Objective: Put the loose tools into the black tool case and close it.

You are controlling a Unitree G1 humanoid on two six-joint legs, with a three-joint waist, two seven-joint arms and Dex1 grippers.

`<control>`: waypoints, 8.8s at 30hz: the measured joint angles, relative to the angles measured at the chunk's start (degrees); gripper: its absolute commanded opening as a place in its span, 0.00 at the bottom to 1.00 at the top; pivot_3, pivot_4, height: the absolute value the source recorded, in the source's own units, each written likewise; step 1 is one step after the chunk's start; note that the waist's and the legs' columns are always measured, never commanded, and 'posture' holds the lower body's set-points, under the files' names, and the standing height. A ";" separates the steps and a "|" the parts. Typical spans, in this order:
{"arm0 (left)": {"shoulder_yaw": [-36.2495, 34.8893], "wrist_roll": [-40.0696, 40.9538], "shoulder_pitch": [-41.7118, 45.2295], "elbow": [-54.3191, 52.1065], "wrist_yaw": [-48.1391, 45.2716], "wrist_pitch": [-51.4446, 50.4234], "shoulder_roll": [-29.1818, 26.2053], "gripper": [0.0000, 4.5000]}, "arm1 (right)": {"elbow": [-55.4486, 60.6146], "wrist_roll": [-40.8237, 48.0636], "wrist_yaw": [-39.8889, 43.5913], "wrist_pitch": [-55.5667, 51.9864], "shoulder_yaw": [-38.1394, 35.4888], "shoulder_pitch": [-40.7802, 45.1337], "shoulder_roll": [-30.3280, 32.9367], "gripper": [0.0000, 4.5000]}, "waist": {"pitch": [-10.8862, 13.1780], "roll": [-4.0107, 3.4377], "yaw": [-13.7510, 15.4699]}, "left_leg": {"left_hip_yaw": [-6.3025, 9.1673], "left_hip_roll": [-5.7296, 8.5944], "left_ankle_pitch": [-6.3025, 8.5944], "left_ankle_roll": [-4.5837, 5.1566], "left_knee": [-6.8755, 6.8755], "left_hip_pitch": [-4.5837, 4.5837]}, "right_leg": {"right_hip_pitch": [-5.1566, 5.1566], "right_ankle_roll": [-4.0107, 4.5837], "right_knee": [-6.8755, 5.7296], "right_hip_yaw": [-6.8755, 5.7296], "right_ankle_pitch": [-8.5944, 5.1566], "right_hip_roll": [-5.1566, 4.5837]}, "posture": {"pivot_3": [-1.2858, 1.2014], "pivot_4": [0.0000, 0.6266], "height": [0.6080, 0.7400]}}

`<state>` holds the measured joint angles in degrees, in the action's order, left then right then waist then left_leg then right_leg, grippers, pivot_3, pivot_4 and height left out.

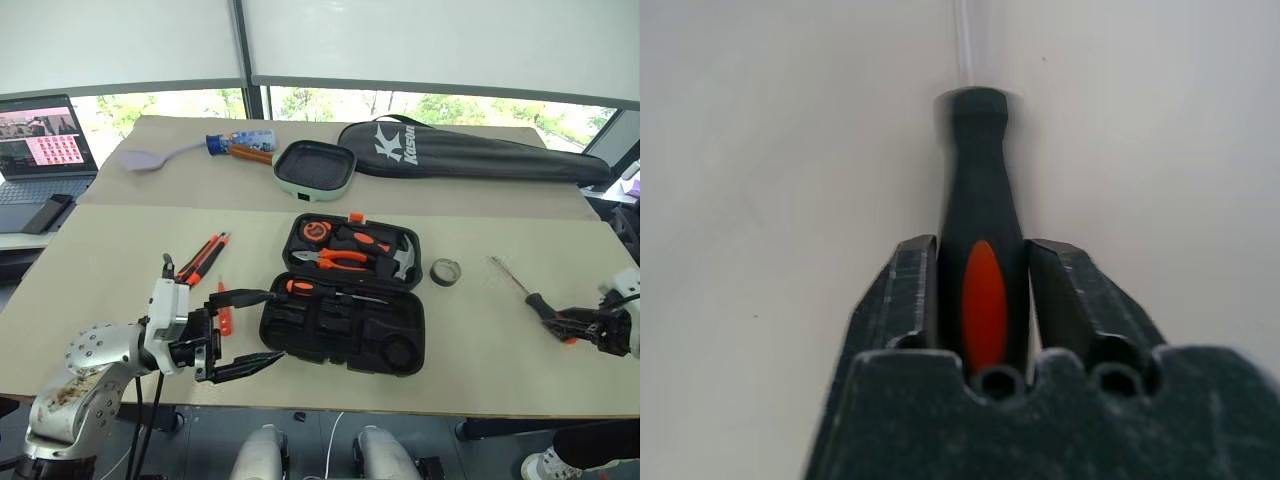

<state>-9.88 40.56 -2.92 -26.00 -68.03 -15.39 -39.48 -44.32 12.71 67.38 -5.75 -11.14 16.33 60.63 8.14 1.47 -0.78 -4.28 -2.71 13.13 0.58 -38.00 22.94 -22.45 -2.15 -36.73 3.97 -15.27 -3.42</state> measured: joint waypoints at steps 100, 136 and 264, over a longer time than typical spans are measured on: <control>-22.50 -4.53 -21.31 11.62 10.71 6.17 3.31 1.00 | 50.07 11.33 1.30 -9.88 8.94 0.31 -22.81 0.72 | 0.08 0.46 0.16 | 0.27 -0.14 0.00 -0.09 -0.25 0.51 | -0.67 0.14 -0.32 -0.21 0.21 0.01 | 0.52 0.24 1.00; -2.54 -3.61 7.19 -11.28 71.09 -60.29 14.30 0.75 | 59.56 24.15 0.91 -0.17 -1.84 -9.92 -20.91 1.00 | 0.12 0.64 0.06 | 0.62 0.00 -0.01 -0.18 -0.14 0.04 | -0.18 0.09 -0.33 -0.03 0.24 0.05 | 0.52 0.24 1.00; 22.47 -30.73 29.30 35.41 -1.85 10.46 10.79 0.25 | 72.38 25.65 -8.62 -9.20 -7.92 -34.07 -20.99 1.00 | 0.08 0.43 1.26 | 0.52 -0.06 0.02 -0.08 -0.69 0.30 | 0.03 -0.04 -0.30 -0.21 0.17 0.18 | 0.52 0.24 1.00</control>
<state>12.58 9.83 26.38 9.41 -69.88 -4.93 -28.69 28.06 38.35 58.76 -14.95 -19.06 -17.74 39.64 8.22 1.90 0.48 -3.76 -2.77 13.16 0.50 -38.69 23.24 -22.42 -2.19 -37.03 3.76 -15.11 -3.25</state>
